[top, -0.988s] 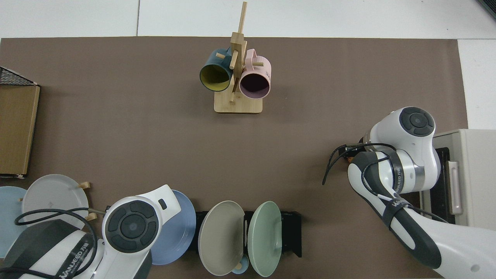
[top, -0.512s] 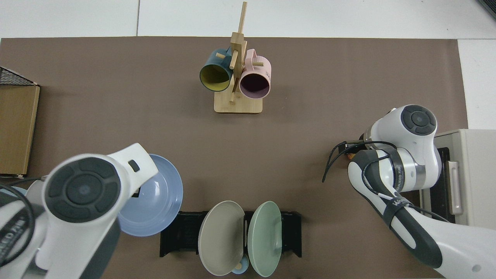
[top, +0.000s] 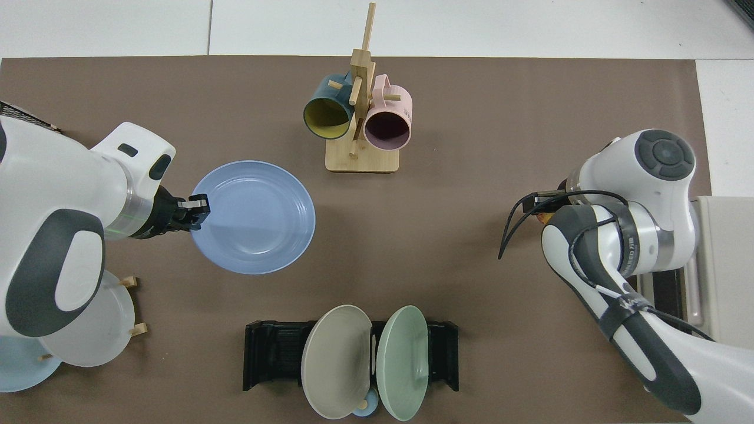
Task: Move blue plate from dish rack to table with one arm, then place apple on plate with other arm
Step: 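Lower the blue plate onto the table center and open the left gripper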
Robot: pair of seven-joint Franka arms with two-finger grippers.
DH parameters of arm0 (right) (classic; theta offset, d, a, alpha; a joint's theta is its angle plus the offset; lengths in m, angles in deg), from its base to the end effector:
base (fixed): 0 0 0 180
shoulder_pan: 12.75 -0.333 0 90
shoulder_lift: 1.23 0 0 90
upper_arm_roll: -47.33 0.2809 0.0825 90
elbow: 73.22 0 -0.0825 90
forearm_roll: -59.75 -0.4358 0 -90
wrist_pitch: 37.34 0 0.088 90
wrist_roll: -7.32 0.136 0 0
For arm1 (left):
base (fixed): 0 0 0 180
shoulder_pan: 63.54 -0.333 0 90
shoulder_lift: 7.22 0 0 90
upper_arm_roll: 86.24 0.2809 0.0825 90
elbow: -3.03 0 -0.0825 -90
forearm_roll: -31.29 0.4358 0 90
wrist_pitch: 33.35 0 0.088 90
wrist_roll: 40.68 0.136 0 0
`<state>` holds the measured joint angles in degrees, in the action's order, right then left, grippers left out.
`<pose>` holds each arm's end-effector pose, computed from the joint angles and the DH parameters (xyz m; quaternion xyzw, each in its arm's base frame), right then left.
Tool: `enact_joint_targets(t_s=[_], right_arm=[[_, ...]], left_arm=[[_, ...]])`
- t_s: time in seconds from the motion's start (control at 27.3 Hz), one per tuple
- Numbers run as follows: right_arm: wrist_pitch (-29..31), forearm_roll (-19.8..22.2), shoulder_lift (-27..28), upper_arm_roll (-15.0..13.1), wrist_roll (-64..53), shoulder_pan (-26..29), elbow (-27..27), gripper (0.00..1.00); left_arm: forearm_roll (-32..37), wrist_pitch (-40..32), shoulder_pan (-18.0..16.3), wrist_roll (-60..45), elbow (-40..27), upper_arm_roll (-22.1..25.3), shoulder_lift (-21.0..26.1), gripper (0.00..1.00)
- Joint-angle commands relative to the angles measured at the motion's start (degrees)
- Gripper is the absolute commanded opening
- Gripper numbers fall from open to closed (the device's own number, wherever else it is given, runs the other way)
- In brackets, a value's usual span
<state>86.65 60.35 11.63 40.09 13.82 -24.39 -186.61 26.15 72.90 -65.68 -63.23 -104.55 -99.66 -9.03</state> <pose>0.6241 0.0472 0.2591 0.9996 -0.0140 -0.0170 0.0200 0.5911 -0.1283 0.4419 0.9931 0.1105 -0.0078 0.0388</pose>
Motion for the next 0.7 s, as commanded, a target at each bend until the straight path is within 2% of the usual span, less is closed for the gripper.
enact_joint_targets(t_s=[0.0, 0.07, 0.22, 0.48, 0.55, 0.66], right_arm=[[-6.2, 0.0, -2.9, 0.2, 1.0, 0.3, 3.3, 0.00], [-8.2, 0.0, -3.5, 0.1, 1.2, 0.0, 4.4, 0.00], [-12.2, 0.3, -4.9, 0.4, 3.6, -0.1, 7.0, 0.00], [-14.2, 0.3, -5.7, 0.4, 4.1, -0.8, 8.0, 0.00], [-14.1, 0.3, -5.7, 0.4, 4.1, -0.8, 8.0, 0.00], [-14.0, 0.3, -5.7, 0.4, 4.5, -0.9, 8.0, 0.00]], left_arm=[[-5.2, 7.0, 0.6, -1.7, -3.3, -0.4, 1.1, 0.00], [-5.6, 10.0, 1.3, -2.2, -4.0, -1.1, 3.7, 0.00], [-4.9, 17.9, 5.6, -6.4, -5.5, -1.9, 8.7, 0.00], [-4.9, 29.3, 10.5, -12.4, -10.4, -2.0, 9.5, 0.00], [-4.9, 30.7, 12.4, -14.1, -11.1, -2.0, 10.6, 0.00], [-4.9, 30.7, 13.6, -14.1, -14.8, -2.0, 9.4, 0.00]])
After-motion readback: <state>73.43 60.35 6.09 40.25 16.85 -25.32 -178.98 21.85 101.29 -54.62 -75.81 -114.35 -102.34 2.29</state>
